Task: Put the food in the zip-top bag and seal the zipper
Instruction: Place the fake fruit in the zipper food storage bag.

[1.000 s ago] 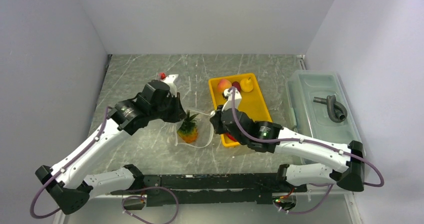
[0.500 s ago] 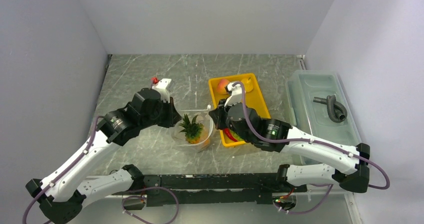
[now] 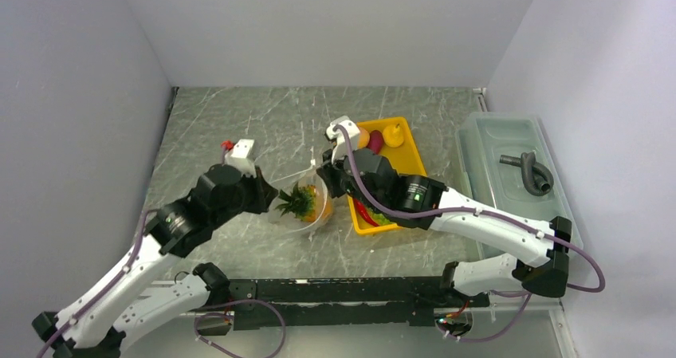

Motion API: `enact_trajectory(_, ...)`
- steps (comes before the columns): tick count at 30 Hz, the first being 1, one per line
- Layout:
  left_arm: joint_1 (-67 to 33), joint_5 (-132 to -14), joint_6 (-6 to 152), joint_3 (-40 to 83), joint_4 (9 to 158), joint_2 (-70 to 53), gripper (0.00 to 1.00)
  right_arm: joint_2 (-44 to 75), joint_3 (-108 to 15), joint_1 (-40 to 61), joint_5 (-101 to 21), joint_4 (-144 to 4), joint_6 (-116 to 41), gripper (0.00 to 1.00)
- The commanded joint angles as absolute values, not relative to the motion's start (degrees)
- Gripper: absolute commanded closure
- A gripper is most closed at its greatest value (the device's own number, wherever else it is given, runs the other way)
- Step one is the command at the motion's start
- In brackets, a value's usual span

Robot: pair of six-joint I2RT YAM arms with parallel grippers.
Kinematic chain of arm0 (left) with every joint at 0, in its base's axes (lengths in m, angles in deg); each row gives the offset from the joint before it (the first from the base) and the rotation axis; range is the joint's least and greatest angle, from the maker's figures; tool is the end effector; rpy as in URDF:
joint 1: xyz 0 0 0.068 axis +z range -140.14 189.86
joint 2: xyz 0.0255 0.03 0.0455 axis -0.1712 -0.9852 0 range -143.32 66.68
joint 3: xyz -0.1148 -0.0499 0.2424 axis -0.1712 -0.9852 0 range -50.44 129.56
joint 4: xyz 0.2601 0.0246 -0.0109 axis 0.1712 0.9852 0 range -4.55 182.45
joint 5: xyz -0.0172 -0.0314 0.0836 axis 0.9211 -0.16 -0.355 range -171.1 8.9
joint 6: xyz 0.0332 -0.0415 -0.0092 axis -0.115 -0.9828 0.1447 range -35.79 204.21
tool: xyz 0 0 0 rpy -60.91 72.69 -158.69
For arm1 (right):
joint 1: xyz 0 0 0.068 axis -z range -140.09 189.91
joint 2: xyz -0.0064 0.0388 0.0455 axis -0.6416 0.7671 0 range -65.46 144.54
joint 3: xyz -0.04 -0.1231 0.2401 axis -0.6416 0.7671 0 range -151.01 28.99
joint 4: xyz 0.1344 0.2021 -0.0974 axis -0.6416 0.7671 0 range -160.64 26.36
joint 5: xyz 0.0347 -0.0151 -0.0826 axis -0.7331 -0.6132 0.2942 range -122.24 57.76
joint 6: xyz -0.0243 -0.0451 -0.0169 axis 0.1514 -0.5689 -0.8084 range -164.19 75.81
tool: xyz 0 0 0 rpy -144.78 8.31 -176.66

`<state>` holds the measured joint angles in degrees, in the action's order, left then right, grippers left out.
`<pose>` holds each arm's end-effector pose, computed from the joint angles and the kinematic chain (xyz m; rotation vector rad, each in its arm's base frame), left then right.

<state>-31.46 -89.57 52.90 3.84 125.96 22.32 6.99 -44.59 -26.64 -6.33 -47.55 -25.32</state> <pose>0.1209 -0.0993 0.3438 0.0972 2.1549 -0.5993 0.1267 0.2530 0.3903 -0.5061 1.8874 0.5577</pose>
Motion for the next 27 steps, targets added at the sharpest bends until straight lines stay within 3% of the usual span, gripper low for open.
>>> enact_trajectory(1, -30.8, -91.6, 49.9, -4.9, 122.4, 31.4, 1.00, 3.0, -42.0, -28.6, -13.1, -54.0, -33.6, 1.00)
enact_trajectory(8, -30.8, -92.0, 47.1, -7.9, 123.9, 34.4, 1.00, 3.8, -32.2, -34.8, -10.0, -59.2, -32.3, 1.00)
enact_trajectory(17, -30.8, -90.3, 50.4, -3.2, 123.9, 31.3, 1.00, 1.8, -34.7, -35.2, -2.3, -55.2, -30.8, 1.00)
enact_trajectory(24, -30.8, -87.2, 51.9, -3.1, 121.7, 30.9, 1.00, -3.8, -35.8, -35.2, 3.1, -51.5, -26.9, 0.49)
enact_trajectory(27, -30.8, -86.6, 52.1, -3.7, 121.3, 31.0, 1.00, -6.2, -36.3, -35.1, 6.7, -49.4, -24.6, 0.38)
